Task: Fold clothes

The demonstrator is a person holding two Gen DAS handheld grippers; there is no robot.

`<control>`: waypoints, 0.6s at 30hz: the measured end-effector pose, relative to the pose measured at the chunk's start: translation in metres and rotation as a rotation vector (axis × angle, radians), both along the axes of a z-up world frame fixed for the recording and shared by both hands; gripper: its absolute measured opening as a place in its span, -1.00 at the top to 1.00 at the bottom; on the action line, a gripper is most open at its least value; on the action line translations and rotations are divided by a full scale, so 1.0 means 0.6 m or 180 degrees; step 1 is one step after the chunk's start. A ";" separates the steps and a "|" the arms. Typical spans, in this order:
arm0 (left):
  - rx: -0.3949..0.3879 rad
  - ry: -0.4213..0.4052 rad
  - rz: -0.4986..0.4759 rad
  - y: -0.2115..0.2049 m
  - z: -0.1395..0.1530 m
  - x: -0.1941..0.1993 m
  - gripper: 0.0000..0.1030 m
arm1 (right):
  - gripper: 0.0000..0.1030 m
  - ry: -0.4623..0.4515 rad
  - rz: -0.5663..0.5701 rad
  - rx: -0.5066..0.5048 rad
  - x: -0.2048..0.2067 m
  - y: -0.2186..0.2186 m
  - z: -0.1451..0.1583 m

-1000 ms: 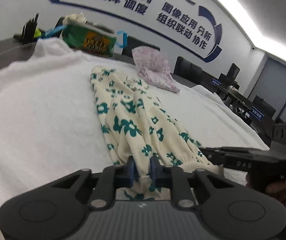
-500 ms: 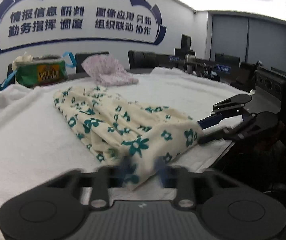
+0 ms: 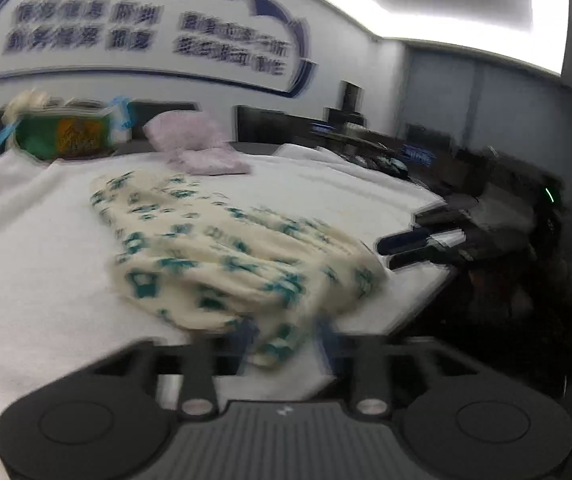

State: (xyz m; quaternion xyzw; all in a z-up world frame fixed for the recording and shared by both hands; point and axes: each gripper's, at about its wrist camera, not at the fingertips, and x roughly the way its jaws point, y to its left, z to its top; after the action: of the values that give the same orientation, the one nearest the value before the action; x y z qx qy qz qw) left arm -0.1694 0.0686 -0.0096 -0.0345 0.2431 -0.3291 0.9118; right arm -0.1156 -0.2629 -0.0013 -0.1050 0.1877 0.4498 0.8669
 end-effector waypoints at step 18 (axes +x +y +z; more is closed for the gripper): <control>-0.0505 0.0888 0.0647 -0.031 -0.016 0.146 0.84 | 0.94 0.1055 -0.1004 0.0639 0.140 0.066 0.004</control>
State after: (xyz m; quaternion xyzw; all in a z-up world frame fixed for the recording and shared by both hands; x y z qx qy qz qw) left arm -0.0821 0.0502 -0.0194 -0.1760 0.3357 -0.2455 0.8922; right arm -0.0315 -0.2236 0.0010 0.0875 0.2957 0.3365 0.8898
